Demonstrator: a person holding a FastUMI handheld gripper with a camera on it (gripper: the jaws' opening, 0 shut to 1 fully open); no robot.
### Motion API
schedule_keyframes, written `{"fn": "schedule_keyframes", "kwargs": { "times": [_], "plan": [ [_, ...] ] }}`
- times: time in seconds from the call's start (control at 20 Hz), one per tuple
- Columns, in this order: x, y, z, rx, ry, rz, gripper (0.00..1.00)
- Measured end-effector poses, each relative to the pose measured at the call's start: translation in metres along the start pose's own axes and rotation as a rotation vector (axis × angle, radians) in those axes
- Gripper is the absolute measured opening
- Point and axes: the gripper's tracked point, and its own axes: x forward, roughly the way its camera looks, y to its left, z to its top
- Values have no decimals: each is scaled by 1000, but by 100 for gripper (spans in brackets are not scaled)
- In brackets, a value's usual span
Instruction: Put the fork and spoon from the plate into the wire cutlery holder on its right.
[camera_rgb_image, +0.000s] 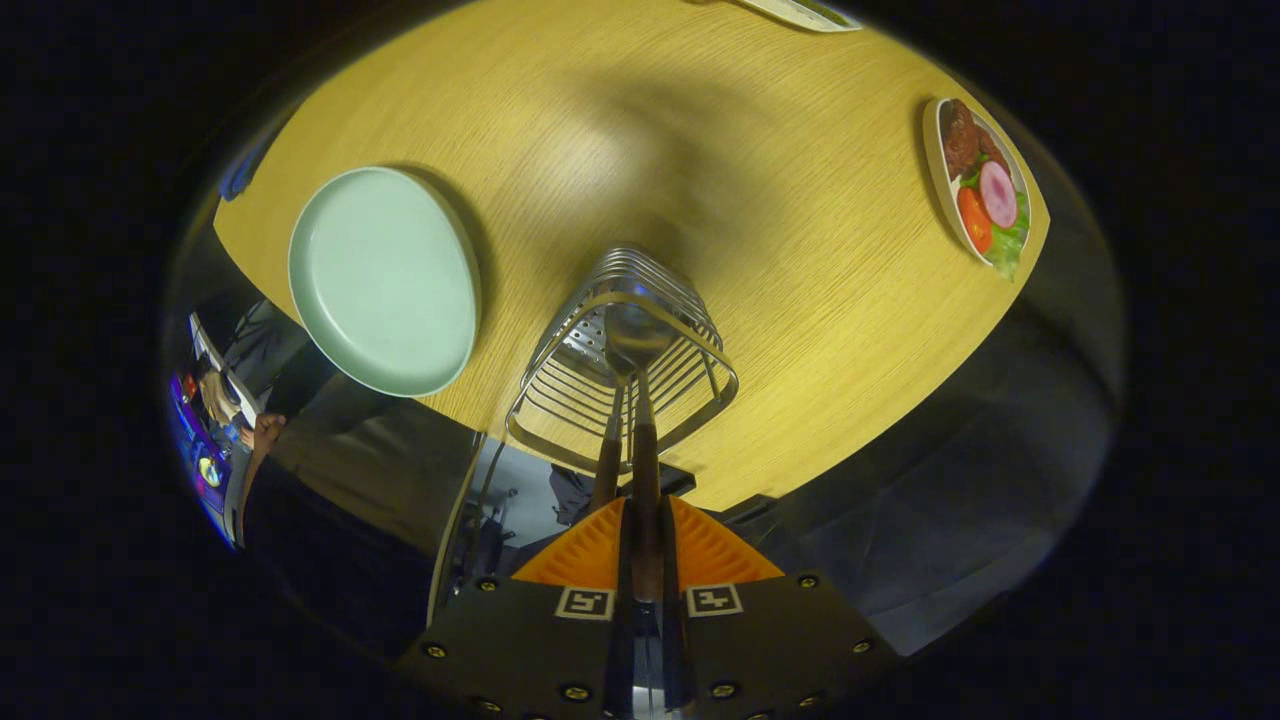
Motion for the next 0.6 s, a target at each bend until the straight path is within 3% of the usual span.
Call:
{"fn": "schedule_keyframes", "kwargs": {
  "times": [0.3, 0.6],
  "plan": [
    [-35, 0, -14, 71, -165, 43, 16],
    [-81, 25, -22, 236, -633, 114, 19]
  ]
}}
